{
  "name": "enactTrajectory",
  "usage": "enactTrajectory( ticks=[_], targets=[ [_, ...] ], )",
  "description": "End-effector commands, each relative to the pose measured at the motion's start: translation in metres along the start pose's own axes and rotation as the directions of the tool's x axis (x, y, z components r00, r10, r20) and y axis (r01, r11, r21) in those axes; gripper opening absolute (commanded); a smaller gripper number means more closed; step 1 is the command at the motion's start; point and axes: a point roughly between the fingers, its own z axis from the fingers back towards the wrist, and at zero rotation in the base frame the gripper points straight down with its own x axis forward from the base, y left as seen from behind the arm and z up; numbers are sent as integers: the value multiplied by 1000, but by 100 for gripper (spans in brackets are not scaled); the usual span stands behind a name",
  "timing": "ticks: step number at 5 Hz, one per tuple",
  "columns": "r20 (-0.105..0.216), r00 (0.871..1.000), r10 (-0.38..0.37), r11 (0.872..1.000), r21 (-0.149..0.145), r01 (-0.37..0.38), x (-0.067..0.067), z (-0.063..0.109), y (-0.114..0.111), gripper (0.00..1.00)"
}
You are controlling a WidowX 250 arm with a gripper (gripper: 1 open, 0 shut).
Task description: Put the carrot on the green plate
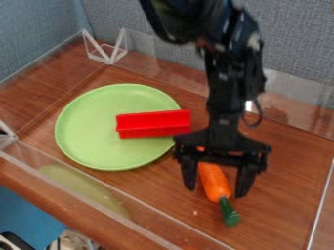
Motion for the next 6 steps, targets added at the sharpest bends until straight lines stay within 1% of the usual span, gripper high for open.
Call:
enactTrajectory(
  ticks=[1,2,3,4,5,6],
  targets=[
    [36,998,49,998,-27,-48,6,-5,-5,100],
    [42,991,124,992,-34,-123,5,-6,-9,0],
    [54,981,188,982,-45,-186,2,-1,-13,0],
    [71,960,271,961,-75,-265,2,13,-13,0],
    [81,935,345,936,-102,-337,5,25,-10,100],
    [80,903,423,904,-104,-414,5,19,-6,100]
  ],
)
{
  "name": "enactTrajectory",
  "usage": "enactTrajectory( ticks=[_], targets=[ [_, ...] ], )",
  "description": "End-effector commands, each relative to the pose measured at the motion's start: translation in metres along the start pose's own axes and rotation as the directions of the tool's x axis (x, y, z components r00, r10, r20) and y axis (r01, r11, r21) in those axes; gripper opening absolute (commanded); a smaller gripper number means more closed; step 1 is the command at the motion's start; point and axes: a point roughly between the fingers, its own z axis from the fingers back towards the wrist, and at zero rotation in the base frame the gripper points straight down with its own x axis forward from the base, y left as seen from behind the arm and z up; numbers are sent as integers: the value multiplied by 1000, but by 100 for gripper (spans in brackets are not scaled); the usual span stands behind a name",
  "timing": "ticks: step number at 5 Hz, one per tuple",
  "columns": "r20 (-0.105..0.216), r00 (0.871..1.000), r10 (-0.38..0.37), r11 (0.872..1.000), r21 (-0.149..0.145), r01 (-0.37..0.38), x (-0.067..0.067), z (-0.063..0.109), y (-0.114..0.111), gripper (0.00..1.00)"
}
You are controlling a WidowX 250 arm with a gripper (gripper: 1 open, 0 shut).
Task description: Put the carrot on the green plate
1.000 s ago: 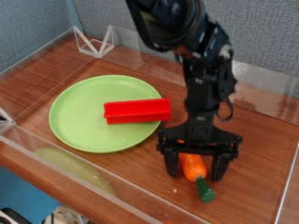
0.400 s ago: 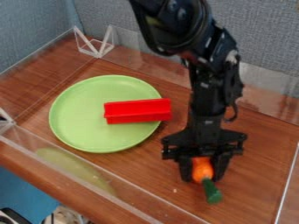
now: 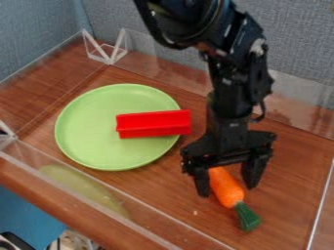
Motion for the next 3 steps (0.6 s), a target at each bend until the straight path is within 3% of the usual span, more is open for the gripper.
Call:
enactTrajectory(
  ticks=[1,2,3],
  targets=[
    [24,995,98,995,-32,-97,7,2,1,100],
    [33,984,174,985,-29,-173,9,-4,5,100],
    [41,980,195,981,-28,-194,0,-8,4,0]
  ],
)
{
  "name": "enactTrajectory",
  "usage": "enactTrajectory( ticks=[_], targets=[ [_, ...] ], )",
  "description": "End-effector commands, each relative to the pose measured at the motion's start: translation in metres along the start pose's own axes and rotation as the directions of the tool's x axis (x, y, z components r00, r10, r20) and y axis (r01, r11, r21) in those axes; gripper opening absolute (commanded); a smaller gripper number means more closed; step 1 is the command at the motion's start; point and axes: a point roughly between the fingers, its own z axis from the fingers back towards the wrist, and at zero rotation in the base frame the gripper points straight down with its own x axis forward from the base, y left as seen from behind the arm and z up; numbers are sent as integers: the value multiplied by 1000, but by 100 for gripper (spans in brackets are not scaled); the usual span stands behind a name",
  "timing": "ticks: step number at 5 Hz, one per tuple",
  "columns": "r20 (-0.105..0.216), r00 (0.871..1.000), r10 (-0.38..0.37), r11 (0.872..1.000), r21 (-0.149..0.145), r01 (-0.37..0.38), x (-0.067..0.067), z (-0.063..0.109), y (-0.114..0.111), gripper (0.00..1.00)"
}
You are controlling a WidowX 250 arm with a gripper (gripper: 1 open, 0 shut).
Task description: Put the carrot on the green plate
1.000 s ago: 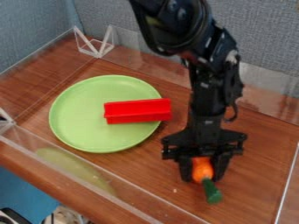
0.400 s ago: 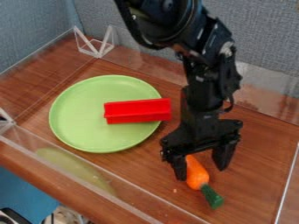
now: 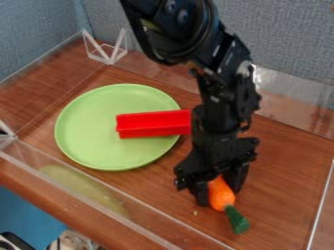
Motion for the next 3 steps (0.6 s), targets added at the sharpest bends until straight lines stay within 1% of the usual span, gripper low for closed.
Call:
enactTrajectory(
  ticks=[1,2,3],
  targets=[
    [35,999,-40,998,-43,42,-8,7,-6,0],
    [58,994,-87,994,-56,91,-2,12,-10,0],
    [74,991,-115,991,-67,120,5,19,-13,0]
  ],
)
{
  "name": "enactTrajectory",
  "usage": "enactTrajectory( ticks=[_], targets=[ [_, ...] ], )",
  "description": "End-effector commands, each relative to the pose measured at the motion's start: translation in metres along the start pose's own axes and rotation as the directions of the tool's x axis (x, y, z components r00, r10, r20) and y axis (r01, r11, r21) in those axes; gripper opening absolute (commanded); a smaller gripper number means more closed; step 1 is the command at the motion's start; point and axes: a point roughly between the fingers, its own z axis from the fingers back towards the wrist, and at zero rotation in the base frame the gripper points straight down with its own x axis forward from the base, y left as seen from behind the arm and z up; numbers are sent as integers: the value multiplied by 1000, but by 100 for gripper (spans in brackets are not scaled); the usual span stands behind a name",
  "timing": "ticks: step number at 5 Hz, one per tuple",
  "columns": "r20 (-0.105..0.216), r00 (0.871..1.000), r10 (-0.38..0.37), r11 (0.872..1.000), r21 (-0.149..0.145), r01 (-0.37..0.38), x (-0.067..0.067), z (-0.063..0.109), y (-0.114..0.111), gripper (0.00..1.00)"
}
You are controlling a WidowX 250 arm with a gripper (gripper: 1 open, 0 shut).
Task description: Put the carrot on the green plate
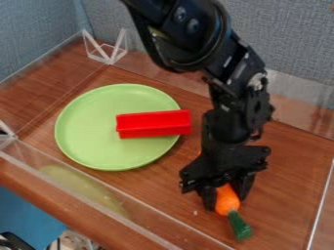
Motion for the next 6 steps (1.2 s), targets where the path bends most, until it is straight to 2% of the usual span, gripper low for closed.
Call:
enactTrajectory(
  ticks=[1,2,3,4,5,6],
  targets=[
    [41,999,-27,997,-75,30,15,12,-13,0],
    [65,996,-64,994,-89,70,22,5,-16,0],
    [107,990,-90,990,-97,101,23,-1,-17,0],
    [161,983,-92,990,-91,108,38,4,-18,0],
    [179,984,-19,994,-104,38,50,18,-12,0],
    [196,978,70,990,-134,-44,67,39,0,0]
  ],
)
